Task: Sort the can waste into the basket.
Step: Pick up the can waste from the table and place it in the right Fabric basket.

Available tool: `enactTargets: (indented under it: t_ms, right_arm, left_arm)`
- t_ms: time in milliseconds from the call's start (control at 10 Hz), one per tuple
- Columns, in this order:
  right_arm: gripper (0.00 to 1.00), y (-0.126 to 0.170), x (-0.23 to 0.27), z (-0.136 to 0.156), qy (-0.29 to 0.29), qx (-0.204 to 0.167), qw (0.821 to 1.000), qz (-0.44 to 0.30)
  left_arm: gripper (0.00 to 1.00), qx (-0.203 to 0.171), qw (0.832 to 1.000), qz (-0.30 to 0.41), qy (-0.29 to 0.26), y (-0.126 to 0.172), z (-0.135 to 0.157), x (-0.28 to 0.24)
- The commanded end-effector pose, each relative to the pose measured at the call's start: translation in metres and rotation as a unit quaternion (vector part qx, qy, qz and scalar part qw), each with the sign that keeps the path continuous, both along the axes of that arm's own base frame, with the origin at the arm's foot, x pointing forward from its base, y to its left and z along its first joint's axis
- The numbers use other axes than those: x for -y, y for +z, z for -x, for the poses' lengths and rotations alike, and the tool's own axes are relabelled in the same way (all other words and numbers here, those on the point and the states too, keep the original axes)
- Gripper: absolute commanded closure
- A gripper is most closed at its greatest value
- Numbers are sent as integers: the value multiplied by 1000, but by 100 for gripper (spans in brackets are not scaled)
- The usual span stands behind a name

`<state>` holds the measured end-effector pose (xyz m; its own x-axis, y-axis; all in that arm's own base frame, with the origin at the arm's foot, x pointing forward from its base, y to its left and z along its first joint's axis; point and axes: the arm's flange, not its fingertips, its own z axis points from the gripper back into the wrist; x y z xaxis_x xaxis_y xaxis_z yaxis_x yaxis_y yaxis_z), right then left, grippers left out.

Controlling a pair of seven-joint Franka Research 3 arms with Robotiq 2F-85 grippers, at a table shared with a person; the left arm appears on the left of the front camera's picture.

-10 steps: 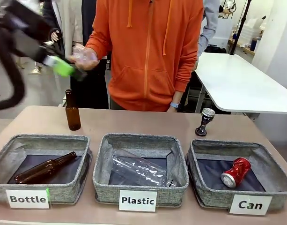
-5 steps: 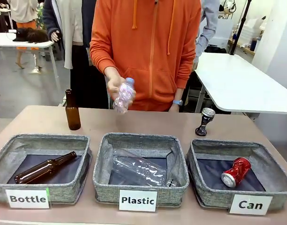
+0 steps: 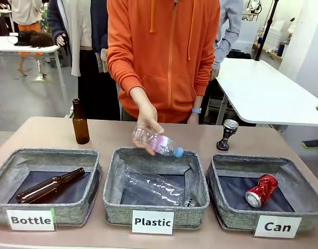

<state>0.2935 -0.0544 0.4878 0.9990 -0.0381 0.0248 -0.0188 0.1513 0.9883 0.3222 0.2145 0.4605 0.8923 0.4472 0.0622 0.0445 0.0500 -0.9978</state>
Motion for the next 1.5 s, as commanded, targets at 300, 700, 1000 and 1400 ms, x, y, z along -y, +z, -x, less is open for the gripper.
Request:
enactTargets:
  t_ms: [300, 700, 1000, 1400]
  right_arm:
    - [0, -3, -9, -9, -2, -17, 1000, -15]
    - [0, -3, -9, -9, -2, -17, 1000, -15]
    - [0, -3, -9, -9, -2, -17, 1000, -15]
    - [0, -3, -10, -12, -8, -24, 1000, -16]
  left_arm:
    - [0, -2, 1000, 14, 4, -11, 5, 6]
    - [0, -2, 1000, 14, 4, -11, 5, 6]
    - [0, -2, 1000, 14, 4, -11, 5, 6]
    - [0, -2, 1000, 14, 4, -11, 5, 6]
